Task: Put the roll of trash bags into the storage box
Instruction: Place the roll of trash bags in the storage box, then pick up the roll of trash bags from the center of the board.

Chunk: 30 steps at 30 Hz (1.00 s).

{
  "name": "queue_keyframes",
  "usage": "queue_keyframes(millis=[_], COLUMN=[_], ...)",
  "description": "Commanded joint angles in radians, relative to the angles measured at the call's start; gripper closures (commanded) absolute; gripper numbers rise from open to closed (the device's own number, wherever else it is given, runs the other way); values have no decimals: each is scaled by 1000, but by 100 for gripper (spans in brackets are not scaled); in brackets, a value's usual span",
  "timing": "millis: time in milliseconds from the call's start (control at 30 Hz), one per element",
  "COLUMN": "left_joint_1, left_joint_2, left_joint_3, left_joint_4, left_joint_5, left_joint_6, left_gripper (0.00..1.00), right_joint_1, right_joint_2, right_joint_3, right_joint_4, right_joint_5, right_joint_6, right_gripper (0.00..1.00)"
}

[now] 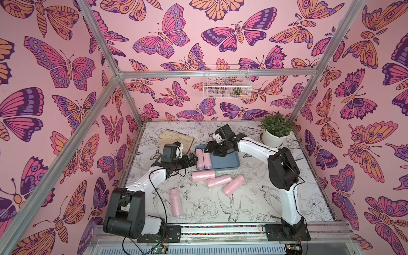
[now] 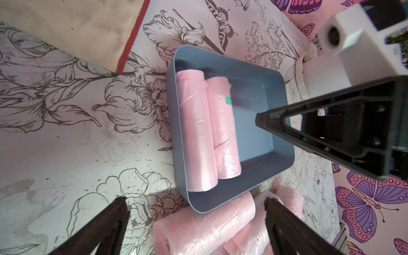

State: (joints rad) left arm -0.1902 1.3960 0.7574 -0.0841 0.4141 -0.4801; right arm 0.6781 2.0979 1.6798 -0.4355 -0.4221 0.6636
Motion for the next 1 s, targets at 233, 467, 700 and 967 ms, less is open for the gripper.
queue_keyframes(millis=[233, 467, 700, 967], left_joint_1=[3, 3, 3, 5], left_joint_2=[31, 66, 91, 88], left_joint_3=[10, 21, 31, 27], left_joint_4=[-23, -22, -21, -21], left_joint_5=[-5, 7, 33, 41], left_joint_6=[7, 15, 27, 32], left_gripper=[0, 0, 0, 0], right_joint_1=[3, 50, 64, 99], right_joint_2=[-281, -480, -580, -557], right_joint_3=[-234, -433, -578, -621], right_joint_4=[-216, -334, -320, -271], right_joint_5=[224, 389, 415, 396], right_joint_6=[-74, 34, 140, 206], right_gripper=[26, 26, 25, 25])
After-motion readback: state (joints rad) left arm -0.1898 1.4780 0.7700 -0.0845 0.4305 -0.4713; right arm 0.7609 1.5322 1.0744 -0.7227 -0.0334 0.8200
